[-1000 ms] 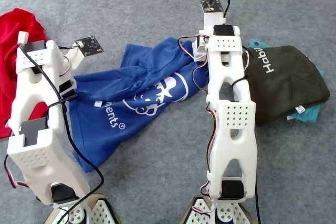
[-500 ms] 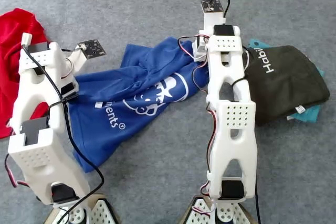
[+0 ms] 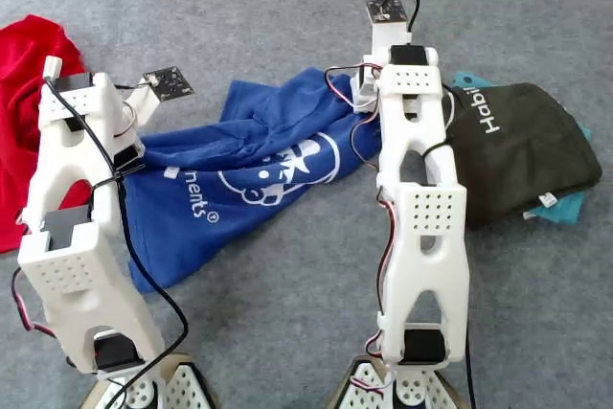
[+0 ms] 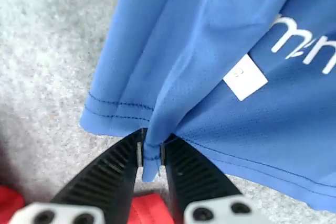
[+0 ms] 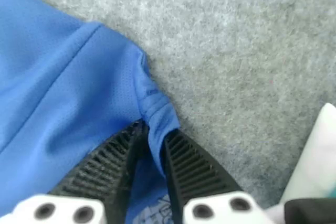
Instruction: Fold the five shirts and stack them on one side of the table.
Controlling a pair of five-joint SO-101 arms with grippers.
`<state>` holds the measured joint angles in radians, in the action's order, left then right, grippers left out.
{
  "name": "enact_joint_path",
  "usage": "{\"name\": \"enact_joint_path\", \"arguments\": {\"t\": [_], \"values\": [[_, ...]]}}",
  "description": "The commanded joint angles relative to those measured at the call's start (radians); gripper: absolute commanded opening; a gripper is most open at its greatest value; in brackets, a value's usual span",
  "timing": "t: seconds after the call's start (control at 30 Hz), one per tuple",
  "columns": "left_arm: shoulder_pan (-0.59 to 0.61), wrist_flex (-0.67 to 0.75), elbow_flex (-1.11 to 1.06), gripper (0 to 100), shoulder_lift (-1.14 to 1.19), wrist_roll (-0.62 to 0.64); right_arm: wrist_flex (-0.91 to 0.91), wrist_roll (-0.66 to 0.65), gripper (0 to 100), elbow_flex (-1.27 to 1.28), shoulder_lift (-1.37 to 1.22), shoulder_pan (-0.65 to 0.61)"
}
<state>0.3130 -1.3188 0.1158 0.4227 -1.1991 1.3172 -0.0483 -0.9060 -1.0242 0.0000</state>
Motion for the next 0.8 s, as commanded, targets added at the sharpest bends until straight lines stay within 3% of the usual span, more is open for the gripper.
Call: {"name": "enact_joint_path", "arguments": {"t": [0.0,0.27,0.53,0.77], "values": [[-0.008,-0.063,0.058,3,-0.012,0.003,-0.017,0.008,1.5,-0.030,0.005,-0.009],[-0.007,-0.198,0.157,3,-0.008,-0.037,-0.017,0.008,1.5,-0.030,0.005,-0.009],[-0.028,-0.198,0.162,3,-0.003,-0.040,-0.017,0.008,1.5,-0.030,0.005,-0.009],[-0.028,-0.190,0.142,17,-0.002,-0.081,-0.017,0.008,1.5,-0.030,0.005,-0.009]]}}
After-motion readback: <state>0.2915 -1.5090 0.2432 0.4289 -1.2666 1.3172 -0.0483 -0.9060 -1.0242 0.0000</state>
